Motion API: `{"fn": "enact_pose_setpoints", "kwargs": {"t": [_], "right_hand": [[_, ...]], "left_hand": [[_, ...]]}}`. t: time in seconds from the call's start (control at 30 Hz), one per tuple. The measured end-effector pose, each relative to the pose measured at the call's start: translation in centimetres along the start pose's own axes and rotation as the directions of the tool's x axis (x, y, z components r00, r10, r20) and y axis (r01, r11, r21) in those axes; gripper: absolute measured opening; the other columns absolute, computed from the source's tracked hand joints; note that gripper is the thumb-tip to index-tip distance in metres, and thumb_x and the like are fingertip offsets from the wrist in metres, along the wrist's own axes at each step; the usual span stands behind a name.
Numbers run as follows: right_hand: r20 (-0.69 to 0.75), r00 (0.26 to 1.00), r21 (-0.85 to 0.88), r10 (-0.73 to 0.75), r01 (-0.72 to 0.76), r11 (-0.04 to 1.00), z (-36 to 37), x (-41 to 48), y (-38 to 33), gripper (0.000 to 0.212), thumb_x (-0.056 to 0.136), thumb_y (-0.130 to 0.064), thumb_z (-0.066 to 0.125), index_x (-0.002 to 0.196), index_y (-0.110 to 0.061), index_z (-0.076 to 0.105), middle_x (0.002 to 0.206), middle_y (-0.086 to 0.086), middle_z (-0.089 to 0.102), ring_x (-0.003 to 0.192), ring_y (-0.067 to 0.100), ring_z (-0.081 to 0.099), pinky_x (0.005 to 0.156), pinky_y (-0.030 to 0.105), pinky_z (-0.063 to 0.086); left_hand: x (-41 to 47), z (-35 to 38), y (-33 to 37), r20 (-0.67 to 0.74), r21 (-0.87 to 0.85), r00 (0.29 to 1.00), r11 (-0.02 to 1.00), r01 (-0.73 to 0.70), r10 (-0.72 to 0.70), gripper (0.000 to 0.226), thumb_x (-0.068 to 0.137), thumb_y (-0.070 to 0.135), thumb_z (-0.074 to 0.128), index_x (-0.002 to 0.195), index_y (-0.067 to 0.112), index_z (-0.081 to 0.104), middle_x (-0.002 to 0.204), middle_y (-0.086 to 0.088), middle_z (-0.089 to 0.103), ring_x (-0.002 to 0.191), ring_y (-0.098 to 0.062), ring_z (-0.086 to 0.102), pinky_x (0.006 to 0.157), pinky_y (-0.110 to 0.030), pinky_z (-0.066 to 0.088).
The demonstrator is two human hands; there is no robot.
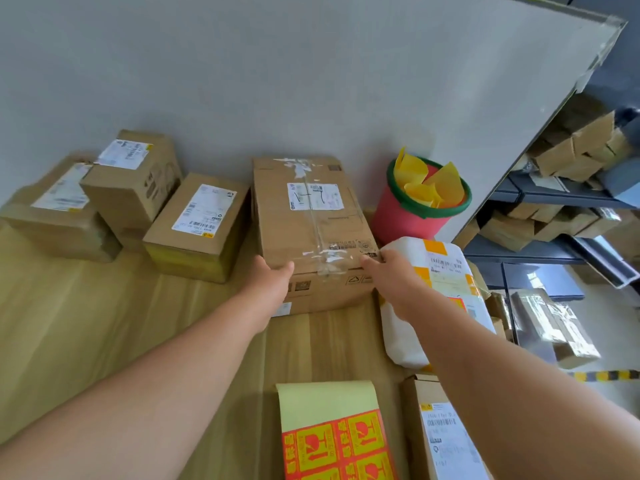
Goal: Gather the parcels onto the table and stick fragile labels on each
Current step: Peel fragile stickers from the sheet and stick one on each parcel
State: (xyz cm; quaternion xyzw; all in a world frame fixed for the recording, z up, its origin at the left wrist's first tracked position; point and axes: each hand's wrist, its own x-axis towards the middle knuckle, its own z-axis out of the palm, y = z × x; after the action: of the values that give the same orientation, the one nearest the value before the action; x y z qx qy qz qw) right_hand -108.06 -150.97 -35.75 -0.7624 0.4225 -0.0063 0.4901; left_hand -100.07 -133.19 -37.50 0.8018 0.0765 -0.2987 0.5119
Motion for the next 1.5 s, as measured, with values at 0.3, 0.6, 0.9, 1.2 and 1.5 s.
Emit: {"fn": "enact_pose_setpoints", "kwargs": {"t": [0.3, 0.6, 0.9, 1.2, 1.5], "right_hand": [[-0.168, 0.979, 0.129, -0.116, 0.139, 0.982, -0.5, -5.4, 0.1, 0.023, 0.091, -0.023, 0.064, 0.107, -0.021, 0.048, 0.091, -0.011, 0.058, 0.079, 0.002, 0.055, 0.059, 0.019, 0.041], [-0.139, 0.963, 0.131, -0.232, 0.25, 0.959, -2.1, -16.6, 1.5, 0.029, 0.087, -0.03, 0.069, 0.106, -0.021, 0.05, 0.095, -0.007, 0.063, 0.084, 0.008, 0.062, 0.069, 0.027, 0.051], [0.007, 0.981, 0.045, -0.195, 0.194, 0.98, 0.5, -28.6, 5.6, 0.037, 0.076, -0.042, 0.069, 0.099, -0.016, 0.058, 0.089, 0.006, 0.07, 0.08, 0.027, 0.07, 0.073, 0.051, 0.059], [0.162, 0.978, 0.021, -0.13, 0.128, 0.992, 7.9, -35.2, 7.8, 0.031, 0.075, -0.041, 0.063, 0.099, -0.021, 0.06, 0.091, 0.0, 0.07, 0.081, 0.022, 0.07, 0.075, 0.046, 0.059], [0.176, 0.984, -0.036, -0.038, 0.045, 0.998, 16.5, -37.5, 6.7, 0.028, 0.083, -0.037, 0.065, 0.101, -0.016, 0.058, 0.089, 0.002, 0.068, 0.066, 0.019, 0.063, 0.069, 0.041, 0.06]], "left_hand": [[-3.9, -2.2, 0.6, 0.014, -0.063, 0.979, 0.977, -0.201, 0.203, 0.037, 0.095, 0.029, 0.053, 0.13, 0.024, 0.042, 0.126, 0.003, 0.055, 0.101, -0.017, 0.05, 0.081, -0.032, 0.037], [-14.5, -6.2, -3.5, -0.001, -0.093, 0.958, 0.954, -0.286, 0.288, 0.052, 0.096, 0.03, 0.051, 0.144, 0.023, 0.033, 0.14, 0.006, 0.047, 0.123, -0.018, 0.047, 0.093, -0.033, 0.037], [-24.5, -13.2, -10.7, -0.065, -0.134, 0.981, 0.972, -0.192, 0.185, 0.071, 0.092, 0.028, 0.059, 0.151, 0.028, 0.019, 0.144, 0.005, 0.045, 0.122, -0.024, 0.051, 0.098, -0.046, 0.047], [-26.7, -19.9, -16.9, -0.032, -0.113, 0.998, 0.992, -0.061, 0.058, 0.063, 0.095, 0.017, 0.056, 0.15, 0.021, 0.025, 0.119, -0.004, 0.057, 0.083, -0.014, 0.056, 0.079, -0.039, 0.051], [-22.7, -27.5, -20.1, 0.061, -0.073, 0.995, 0.994, 0.079, -0.075, 0.059, 0.095, 0.013, 0.054, 0.148, 0.02, 0.03, 0.119, -0.011, 0.062, 0.089, -0.021, 0.061, 0.066, -0.035, 0.052]]}}
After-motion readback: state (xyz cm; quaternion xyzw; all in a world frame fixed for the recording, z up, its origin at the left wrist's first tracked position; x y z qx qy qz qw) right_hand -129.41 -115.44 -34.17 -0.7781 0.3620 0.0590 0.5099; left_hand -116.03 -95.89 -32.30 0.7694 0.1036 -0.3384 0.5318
